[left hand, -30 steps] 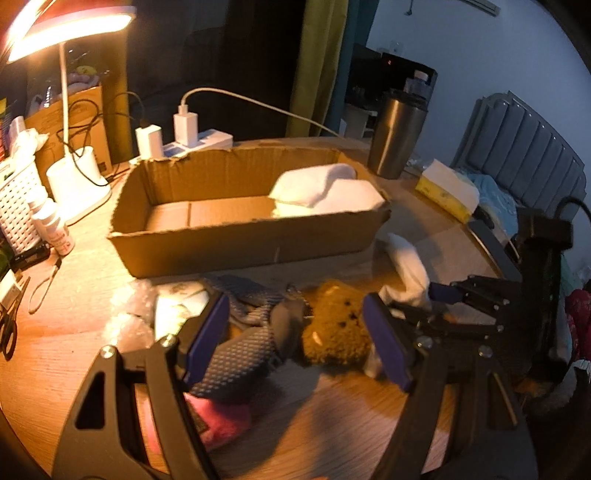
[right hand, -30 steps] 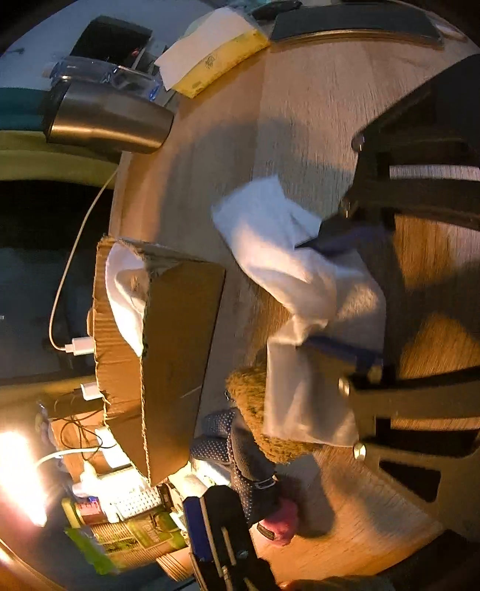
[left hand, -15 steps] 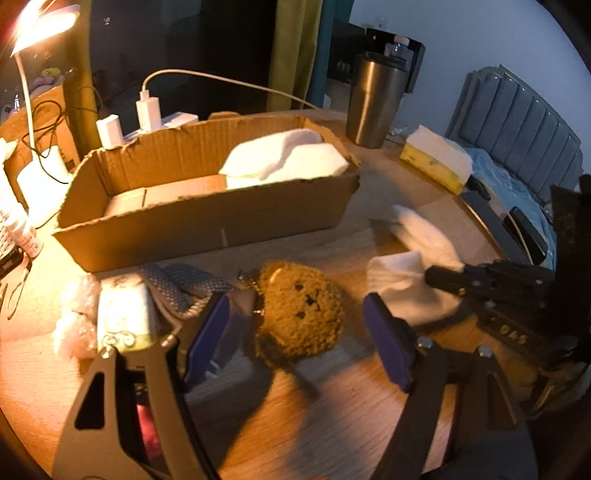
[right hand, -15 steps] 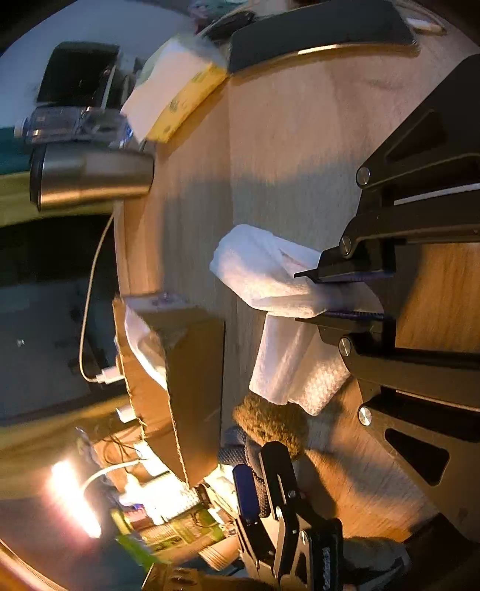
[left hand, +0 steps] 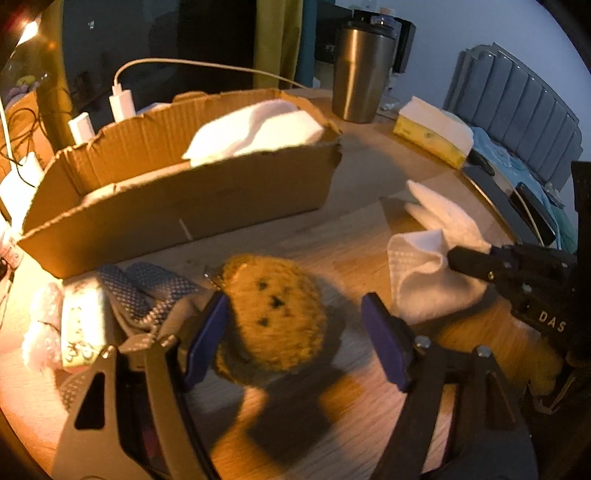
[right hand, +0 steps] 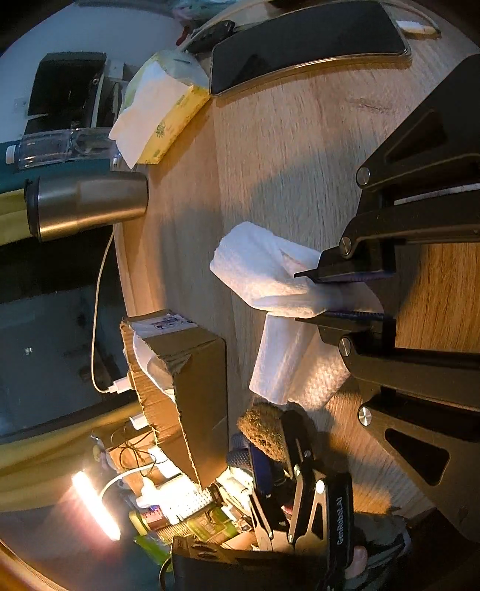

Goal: Organize soft objects
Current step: 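Grasp the second white towel with the right gripper while the left gripper grasps the brown fuzzy ball, then carry the towel toward the box while the left gripper drops the brown ball into it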

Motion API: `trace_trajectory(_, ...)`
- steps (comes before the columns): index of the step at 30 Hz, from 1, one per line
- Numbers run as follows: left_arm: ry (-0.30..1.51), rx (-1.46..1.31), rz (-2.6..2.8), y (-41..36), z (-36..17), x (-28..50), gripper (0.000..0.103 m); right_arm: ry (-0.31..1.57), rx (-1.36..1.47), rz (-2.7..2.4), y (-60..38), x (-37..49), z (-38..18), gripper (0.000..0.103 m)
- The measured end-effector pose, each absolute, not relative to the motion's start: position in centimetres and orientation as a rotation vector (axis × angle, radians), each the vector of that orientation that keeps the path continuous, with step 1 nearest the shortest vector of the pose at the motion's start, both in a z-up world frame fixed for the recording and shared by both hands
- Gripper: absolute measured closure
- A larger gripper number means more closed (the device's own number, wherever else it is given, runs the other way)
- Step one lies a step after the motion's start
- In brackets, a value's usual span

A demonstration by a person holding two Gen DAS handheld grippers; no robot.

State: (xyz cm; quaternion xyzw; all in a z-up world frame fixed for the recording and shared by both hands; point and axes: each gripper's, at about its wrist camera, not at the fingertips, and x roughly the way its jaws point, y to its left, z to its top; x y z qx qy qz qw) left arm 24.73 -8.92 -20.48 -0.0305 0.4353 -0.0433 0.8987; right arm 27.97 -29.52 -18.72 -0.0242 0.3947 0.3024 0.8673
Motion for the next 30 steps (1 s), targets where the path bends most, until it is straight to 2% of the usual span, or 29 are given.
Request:
trace_trajectory(1,0.913,-0.065,-0.094,-8.9,-20.7,24.9,0.055,0.826,-0.051,0.634,-29.5,28.0,-18.7,0.089)
trace_trajectory(4,0.907,-0.063,-0.116,-9.1,-20.5,24.8,0.058,0.824,-0.049,0.635,-29.5,28.0,-18.7,0.089)
trace_trajectory(15,0.824,-0.071,-0.150,-8.7,-17.7,23.3,0.059,0.810,-0.050,0.606,-29.6,27.6,-18.1,0.089)
trace_trajectory(30,0.683,-0.101,-0.109,-4.7,-13.0,21.3,0.059,0.718,-0.088,0.627,-26.9,26.9,-13.9,0.089)
